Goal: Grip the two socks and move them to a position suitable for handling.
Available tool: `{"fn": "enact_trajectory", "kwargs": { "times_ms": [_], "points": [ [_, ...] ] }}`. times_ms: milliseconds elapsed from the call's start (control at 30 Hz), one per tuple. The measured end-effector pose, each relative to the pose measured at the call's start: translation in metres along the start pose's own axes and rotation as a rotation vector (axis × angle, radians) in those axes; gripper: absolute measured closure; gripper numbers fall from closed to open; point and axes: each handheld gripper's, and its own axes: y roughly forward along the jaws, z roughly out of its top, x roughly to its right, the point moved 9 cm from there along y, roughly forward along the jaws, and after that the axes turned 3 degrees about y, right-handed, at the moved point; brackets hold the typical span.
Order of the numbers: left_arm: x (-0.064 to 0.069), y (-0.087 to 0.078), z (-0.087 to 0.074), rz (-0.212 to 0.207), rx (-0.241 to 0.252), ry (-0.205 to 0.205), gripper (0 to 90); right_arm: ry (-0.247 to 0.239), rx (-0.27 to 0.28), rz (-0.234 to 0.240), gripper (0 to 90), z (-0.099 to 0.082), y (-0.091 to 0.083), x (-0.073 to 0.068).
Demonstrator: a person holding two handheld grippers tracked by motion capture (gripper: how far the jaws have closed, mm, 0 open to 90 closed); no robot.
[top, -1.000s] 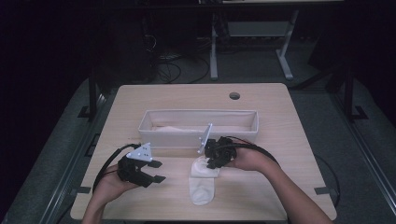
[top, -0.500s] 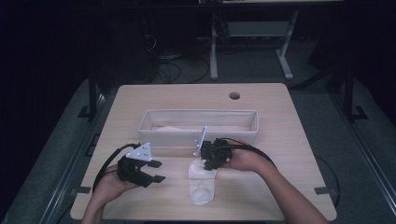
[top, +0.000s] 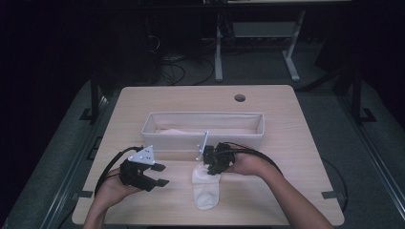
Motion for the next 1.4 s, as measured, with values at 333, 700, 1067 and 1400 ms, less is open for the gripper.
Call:
{"fn": "enact_trajectory", "kwargs": {
  "times_ms": [333,700,1067,1400],
  "points": [
    [0.000,0.001,0.000,-0.004,0.000,-0.004,44.7,0.015,-0.007,-0.001,75.5,-0.002,0.003,0.004],
    [0.000,-0.001,0.000,0.001,0.004,-0.003,44.7,0.054,0.029,-0.018,67.5,-0.003,-0.017,0.008],
    [0.000,0.000,-0.001,0.000,-0.001,-0.004,44.7,0.114,0.002,-0.003,62.6,0.001,-0.005,0.027],
    [-0.001,0.001,-0.001,0.002,-0.001,-0.005,44.8,0.125,-0.037,0.025,81.1,-0.001,0.007,0.029]
  ]
}}
